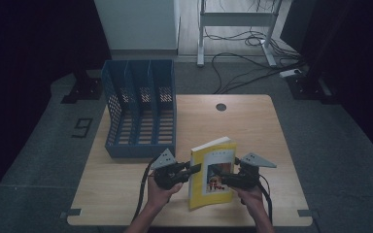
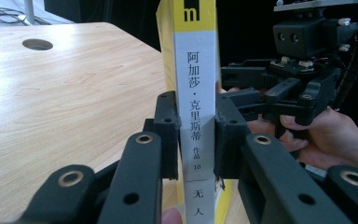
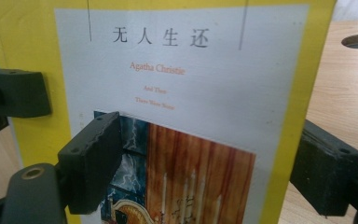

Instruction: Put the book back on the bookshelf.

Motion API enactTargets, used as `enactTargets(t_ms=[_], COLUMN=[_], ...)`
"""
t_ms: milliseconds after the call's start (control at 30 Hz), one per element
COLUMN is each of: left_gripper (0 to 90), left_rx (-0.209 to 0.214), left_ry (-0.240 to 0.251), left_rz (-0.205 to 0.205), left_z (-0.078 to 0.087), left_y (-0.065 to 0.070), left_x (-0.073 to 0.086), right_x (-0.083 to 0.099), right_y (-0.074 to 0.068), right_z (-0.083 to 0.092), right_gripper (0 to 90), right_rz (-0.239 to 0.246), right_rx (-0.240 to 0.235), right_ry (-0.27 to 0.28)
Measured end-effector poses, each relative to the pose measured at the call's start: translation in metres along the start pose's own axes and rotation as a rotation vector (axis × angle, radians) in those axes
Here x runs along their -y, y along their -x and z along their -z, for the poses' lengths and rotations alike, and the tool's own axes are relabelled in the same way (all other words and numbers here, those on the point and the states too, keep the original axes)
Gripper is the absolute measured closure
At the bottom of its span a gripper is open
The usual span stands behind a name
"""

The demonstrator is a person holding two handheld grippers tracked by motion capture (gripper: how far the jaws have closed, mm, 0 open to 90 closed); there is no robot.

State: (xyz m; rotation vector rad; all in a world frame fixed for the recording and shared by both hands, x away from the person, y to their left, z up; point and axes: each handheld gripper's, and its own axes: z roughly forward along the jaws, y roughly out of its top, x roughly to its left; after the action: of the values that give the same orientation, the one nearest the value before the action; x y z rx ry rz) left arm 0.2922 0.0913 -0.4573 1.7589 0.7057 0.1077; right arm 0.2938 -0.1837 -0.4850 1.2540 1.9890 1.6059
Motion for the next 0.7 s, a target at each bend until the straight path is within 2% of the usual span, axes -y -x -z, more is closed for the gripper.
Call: enactTargets(t_ms=[33, 133, 267, 300, 333, 367, 433, 467, 500, 533, 567, 600, 633, 700], left_gripper=[74.9, 74.8, 74.8, 74.8, 74.7, 74.8, 75.1, 75.4, 75.6, 75.6, 75.7, 75.8, 75.7, 75.7], left_rx=[0.014, 0.019, 0.012, 0.007, 0.007, 0.005, -0.004, -0.004, -0.009, -0.012, -0.016, -0.016, -0.016, -0.006], left_ry=[0.004, 0.007, 0.014, 0.011, 0.011, 0.008, 0.017, 0.017, 0.022, 0.022, 0.024, 0.024, 0.025, 0.029], left_rz=[0.013, 0.016, -0.013, -0.031, -0.031, -0.037, -0.042, -0.042, -0.044, -0.046, -0.051, -0.051, -0.05, -0.048], left_z=[0.001, 0.001, 0.0, -0.001, -0.001, -0.002, -0.001, -0.001, -0.001, -0.001, 0.0, 0.0, 0.001, 0.003], left_y=[0.0, 0.002, 0.008, 0.01, 0.01, 0.012, 0.012, 0.012, 0.012, 0.013, 0.012, 0.012, 0.012, 0.01], left_x=[-0.001, -0.002, -0.007, -0.01, -0.01, -0.01, -0.01, -0.01, -0.009, -0.009, -0.007, -0.007, -0.006, -0.004], right_x=[0.0, -0.002, -0.006, -0.008, -0.008, -0.01, -0.012, -0.012, -0.013, -0.013, -0.012, -0.012, -0.009, -0.009], right_y=[-0.002, -0.004, -0.008, -0.01, -0.01, -0.012, -0.015, -0.015, -0.015, -0.015, -0.012, -0.012, -0.006, -0.003], right_z=[0.001, 0.004, 0.008, 0.011, 0.011, 0.015, 0.019, 0.019, 0.02, 0.02, 0.018, 0.018, 0.015, 0.014], right_gripper=[17.0, 17.6, 18.2, 20.4, 20.4, 23.0, 23.2, 23.2, 22.3, 22.3, 19.4, 19.4, 15.1, 12.8], right_rz=[0.003, 0.009, 0.026, 0.029, 0.029, 0.036, 0.045, 0.045, 0.063, 0.063, 0.063, 0.063, 0.043, 0.026], right_rx=[0.006, 0.011, 0.022, 0.013, 0.013, -0.006, -0.015, -0.015, 0.012, 0.012, 0.051, 0.051, 0.065, 0.064], right_ry=[0.002, 0.016, 0.036, 0.061, 0.061, 0.092, 0.115, 0.115, 0.111, 0.111, 0.092, 0.092, 0.071, 0.061])
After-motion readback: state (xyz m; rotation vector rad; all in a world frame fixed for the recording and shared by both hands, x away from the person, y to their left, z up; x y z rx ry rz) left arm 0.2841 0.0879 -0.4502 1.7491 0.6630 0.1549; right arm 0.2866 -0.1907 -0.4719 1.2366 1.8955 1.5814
